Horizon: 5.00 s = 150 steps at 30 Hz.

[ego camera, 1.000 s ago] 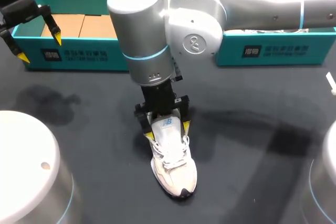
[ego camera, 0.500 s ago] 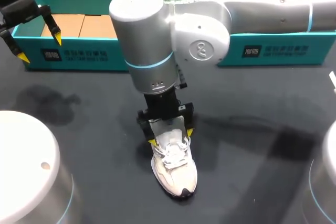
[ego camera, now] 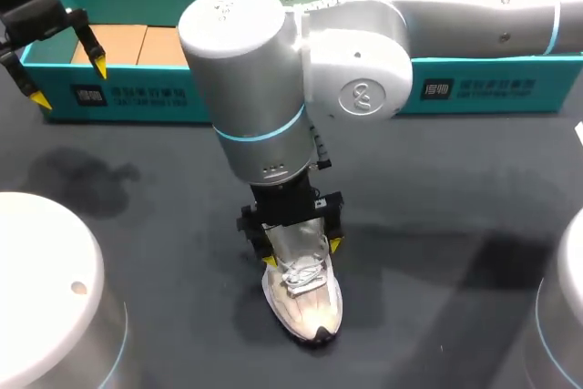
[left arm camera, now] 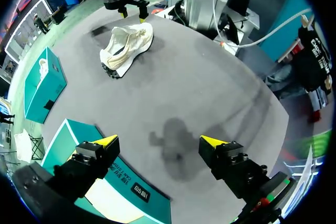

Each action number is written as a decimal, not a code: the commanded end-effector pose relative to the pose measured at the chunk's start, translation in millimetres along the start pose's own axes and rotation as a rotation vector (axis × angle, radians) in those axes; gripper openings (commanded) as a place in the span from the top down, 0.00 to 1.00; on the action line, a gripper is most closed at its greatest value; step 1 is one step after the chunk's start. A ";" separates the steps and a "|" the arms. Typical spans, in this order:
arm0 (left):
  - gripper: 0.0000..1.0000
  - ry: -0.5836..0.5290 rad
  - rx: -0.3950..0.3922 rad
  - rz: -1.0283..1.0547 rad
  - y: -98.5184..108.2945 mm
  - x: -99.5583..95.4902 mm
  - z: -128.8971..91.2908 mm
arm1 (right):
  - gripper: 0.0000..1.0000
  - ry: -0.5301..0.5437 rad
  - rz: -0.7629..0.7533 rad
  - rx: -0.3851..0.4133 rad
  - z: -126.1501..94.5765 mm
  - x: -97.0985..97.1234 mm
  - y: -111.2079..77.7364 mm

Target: Take the shoe out of the shoebox, open the shoe tongue, remove and reinsert the insole, then place the shoe into the shoebox

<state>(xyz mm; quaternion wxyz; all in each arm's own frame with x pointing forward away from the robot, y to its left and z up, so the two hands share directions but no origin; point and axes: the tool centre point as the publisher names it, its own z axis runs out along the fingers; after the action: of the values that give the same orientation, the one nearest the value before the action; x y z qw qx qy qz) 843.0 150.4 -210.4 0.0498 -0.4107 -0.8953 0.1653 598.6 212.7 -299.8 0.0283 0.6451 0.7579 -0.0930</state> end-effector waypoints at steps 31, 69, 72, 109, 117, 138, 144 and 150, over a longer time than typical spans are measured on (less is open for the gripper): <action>0.00 0.002 -0.001 0.000 0.3 -0.3 -0.1 | 0.68 -0.018 -0.102 -0.098 12.8 0.6 64.5; 0.00 0.002 -0.001 0.000 0.3 -0.3 -0.1 | 0.00 -0.181 -0.845 -0.299 -42.6 -1.7 94.5; 0.00 0.002 -0.001 0.000 0.3 -0.3 -0.1 | 0.00 -0.161 -0.982 -0.347 -44.0 -6.4 98.3; 0.00 0.002 -0.001 0.000 0.3 -0.3 -0.1 | 0.00 -0.190 -1.550 -0.358 -5.5 -18.2 181.6; 0.00 0.002 -0.001 0.000 0.3 -0.3 -0.1 | 0.00 -0.145 -1.564 -0.336 13.5 -15.3 198.6; 0.00 0.002 -0.001 0.000 0.3 -0.3 -0.1 | 0.00 -0.039 -1.555 -0.286 60.0 -1.8 215.7; 0.00 0.002 -0.001 0.000 0.3 -0.3 -0.1 | 0.52 -0.023 -1.546 -0.270 66.4 -1.1 217.1; 0.00 0.002 -0.001 0.000 0.3 -0.3 -0.1 | 1.00 -0.015 -1.541 -0.270 67.8 -0.5 215.0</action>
<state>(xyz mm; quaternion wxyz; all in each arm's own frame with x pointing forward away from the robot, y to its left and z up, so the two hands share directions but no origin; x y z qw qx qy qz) 843.0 150.4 -210.4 0.0498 -0.4107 -0.8953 0.1652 805.2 232.0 -387.2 0.0383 -0.0731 0.9966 0.0019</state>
